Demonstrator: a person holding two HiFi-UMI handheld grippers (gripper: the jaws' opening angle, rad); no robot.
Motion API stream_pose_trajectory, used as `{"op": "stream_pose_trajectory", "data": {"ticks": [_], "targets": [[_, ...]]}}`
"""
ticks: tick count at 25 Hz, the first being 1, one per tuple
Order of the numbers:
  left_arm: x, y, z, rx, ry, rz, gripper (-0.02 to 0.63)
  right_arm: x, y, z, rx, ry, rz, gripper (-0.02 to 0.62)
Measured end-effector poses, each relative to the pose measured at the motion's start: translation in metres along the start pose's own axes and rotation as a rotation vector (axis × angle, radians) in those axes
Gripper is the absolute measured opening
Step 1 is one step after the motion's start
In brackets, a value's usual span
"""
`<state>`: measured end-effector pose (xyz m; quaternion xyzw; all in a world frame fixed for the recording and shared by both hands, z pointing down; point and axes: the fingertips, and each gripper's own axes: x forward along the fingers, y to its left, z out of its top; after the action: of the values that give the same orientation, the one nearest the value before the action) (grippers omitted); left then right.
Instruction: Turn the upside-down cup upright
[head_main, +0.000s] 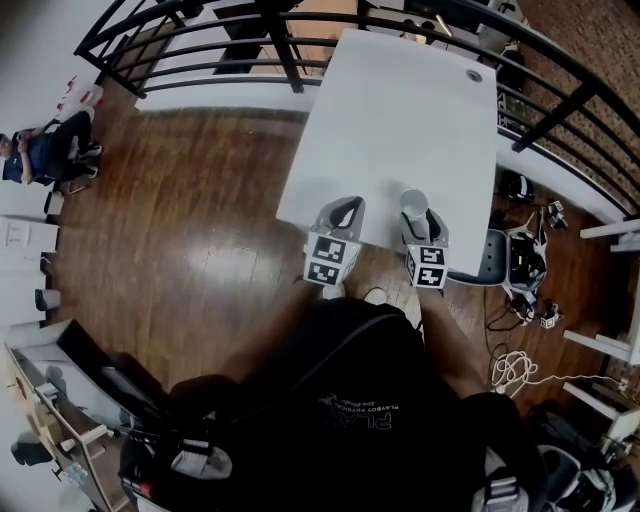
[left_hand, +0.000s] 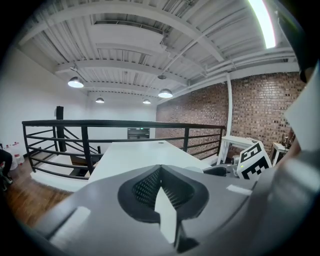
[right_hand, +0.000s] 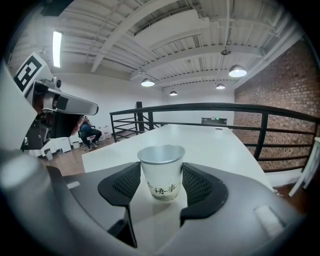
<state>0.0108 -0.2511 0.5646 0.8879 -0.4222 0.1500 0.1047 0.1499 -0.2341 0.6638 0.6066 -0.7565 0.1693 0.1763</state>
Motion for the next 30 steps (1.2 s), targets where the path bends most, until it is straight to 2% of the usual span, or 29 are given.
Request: {"op": "stream_pose_trajectory", "data": {"ticks": [10,13,20,27,28,30], "targets": [[0.001,-0.006,-0.004,-0.008,0.003,0.000,0.000,-0.003,-0.004,-0.011,0.011,0.025,0.007,0.279],[0.002,-0.009,-0.005,-0.009,0.005,-0.001,0.000,-0.003,-0.004,-0.013,0.007,0.032,0.017,0.299],[0.002,-0.008,-0.006,-0.011,0.010,0.010,0.000,-0.012,-0.004,-0.002,-0.013,0.007,0.020,0.321],[0.001,-0.017,-0.003,-0.001,0.009,0.012,0.000,-0.040,-0.009,0.025,-0.059,-0.053,0.030,0.324],[0.001,-0.019,-0.003,0.000,0.010,0.013,0.000,-0.044,-0.010,0.029,-0.064,-0.068,0.029,0.317],[0.000,-0.024,-0.004,0.001,0.011,0.016,0.000,-0.054,-0.011,0.038,-0.086,-0.107,0.028,0.234]]}}
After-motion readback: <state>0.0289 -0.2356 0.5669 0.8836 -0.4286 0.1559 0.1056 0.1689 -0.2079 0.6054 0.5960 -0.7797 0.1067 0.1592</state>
